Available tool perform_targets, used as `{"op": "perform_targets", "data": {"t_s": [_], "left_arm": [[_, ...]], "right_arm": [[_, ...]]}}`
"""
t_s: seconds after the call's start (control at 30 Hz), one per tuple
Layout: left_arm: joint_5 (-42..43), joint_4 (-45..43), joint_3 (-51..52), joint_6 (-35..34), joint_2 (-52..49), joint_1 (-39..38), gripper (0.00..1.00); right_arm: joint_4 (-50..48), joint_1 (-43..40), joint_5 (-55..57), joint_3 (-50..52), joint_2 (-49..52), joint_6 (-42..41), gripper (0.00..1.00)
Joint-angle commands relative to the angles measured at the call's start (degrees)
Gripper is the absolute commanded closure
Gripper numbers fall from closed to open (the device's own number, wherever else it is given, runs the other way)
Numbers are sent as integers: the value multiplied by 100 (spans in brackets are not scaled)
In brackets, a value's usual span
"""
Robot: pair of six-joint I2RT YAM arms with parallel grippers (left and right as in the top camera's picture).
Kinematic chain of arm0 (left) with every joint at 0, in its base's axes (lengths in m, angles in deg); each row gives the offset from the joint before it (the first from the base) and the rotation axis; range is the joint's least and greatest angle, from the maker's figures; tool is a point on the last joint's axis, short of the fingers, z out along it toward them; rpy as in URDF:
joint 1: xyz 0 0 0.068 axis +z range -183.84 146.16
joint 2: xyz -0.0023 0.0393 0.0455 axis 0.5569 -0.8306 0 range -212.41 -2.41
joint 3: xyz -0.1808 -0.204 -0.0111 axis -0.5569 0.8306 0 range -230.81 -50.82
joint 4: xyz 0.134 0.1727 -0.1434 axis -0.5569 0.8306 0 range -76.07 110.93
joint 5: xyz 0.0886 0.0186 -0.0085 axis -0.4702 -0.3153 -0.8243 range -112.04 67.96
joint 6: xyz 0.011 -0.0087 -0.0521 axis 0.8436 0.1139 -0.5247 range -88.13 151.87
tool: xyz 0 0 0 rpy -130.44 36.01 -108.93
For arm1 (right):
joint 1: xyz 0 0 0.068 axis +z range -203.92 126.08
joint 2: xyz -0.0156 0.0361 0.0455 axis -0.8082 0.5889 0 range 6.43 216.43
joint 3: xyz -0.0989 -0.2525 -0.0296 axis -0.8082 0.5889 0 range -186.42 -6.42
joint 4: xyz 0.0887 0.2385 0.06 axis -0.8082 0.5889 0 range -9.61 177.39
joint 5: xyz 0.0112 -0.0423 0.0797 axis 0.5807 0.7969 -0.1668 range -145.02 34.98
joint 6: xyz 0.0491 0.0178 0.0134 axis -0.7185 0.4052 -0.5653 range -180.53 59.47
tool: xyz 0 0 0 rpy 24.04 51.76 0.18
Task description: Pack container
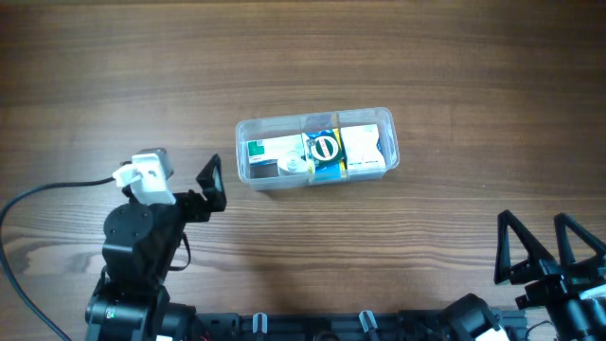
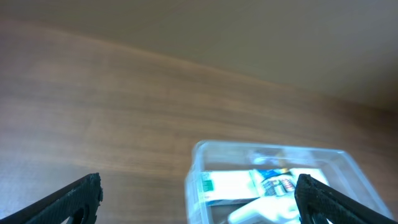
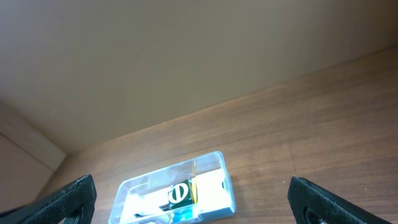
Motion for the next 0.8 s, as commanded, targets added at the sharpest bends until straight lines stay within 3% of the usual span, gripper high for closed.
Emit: {"op": "perform_targets", "data": {"t_s": [0.0, 0.2, 0.43, 0.77], "left_arm": [[1502, -280, 575, 118, 553, 728, 0], [702, -365, 1659, 118, 1812, 748, 0], [-28, -876, 2732, 120, 2581, 748, 0], [-24, -986, 2787, 120, 2885, 743, 0]], "right_arm": [[-13, 9, 114, 4, -22, 59, 0], [-13, 9, 114, 4, -22, 59, 0], [-13, 9, 114, 4, -22, 59, 0], [-13, 9, 111, 4, -22, 59, 0]]}}
